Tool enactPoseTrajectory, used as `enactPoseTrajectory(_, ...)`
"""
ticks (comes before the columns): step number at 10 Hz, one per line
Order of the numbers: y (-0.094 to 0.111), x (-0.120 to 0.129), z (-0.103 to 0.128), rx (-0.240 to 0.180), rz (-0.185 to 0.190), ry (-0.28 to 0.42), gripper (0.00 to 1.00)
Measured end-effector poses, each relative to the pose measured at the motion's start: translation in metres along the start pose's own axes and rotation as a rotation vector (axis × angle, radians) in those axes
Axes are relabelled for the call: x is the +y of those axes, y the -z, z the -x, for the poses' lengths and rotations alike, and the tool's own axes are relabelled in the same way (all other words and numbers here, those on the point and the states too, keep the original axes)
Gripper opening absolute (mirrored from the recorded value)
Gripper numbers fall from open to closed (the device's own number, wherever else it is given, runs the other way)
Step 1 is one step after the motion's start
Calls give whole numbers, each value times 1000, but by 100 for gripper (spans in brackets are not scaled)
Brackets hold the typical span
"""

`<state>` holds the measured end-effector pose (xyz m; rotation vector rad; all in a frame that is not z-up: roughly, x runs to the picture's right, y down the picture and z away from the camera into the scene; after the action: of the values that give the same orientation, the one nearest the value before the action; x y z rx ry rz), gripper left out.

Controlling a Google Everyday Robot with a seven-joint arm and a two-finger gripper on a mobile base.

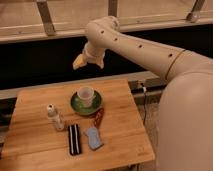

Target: Knock the bottle over

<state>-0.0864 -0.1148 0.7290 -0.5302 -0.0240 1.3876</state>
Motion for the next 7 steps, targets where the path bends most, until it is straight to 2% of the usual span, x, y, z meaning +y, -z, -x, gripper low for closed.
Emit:
enactPoseTrajectory(4, 2, -1, 4, 11, -1, 16, 79)
enactPoseTrajectory(5, 3, 4, 8, 25, -1, 43, 79)
enactPoseTrajectory(7, -8, 35, 15, 83, 7, 143, 79)
